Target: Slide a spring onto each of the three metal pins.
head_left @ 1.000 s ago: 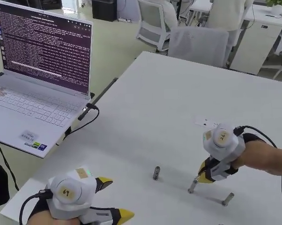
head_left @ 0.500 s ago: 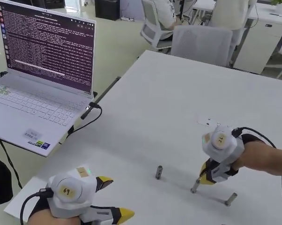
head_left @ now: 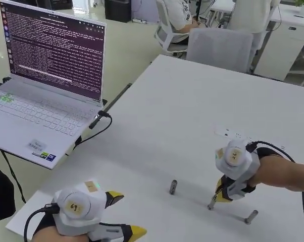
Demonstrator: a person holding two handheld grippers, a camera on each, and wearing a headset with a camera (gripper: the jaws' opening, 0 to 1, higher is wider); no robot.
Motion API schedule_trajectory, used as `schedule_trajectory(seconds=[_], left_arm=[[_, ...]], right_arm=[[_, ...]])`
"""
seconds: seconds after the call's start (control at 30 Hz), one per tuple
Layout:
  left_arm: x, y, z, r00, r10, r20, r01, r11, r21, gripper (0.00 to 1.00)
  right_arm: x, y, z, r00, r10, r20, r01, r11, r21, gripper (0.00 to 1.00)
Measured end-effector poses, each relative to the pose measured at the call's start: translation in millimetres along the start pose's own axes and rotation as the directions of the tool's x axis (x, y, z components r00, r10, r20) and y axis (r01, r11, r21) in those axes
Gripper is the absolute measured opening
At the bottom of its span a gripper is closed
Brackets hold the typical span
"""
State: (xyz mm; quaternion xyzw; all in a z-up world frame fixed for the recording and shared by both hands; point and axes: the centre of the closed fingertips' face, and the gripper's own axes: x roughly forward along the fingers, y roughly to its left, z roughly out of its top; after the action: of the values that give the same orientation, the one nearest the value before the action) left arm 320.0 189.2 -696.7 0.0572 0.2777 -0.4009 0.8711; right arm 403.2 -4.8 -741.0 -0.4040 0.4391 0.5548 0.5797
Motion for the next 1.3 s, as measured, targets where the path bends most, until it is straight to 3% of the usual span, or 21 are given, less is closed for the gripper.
schedule_trajectory(seconds=[0.23,0.87,1.3], left_arm=[[0.1,-0.3,0.0,1.0000,0.000,0.001,0.000,1.000,-0.005,0.57],[0.5,1.7,-2.2,1.0000,0.001,-0.006,-0.001,1.000,-0.007,0.57],[-0.1,3.4,-3.5,0.9999,0.006,-0.008,-0.007,1.000,-0.015,0.57]], right_arm=[[1.5,-0.3,2.1,1.0000,-0.001,-0.004,0.001,1.000,-0.004,0.09],[12.4,3.5,-2.6,0.9951,0.006,-0.099,-0.016,0.995,-0.097,0.09],[28.3,0.5,-7.2,0.9942,0.013,-0.107,-0.021,0.997,-0.075,0.09]])
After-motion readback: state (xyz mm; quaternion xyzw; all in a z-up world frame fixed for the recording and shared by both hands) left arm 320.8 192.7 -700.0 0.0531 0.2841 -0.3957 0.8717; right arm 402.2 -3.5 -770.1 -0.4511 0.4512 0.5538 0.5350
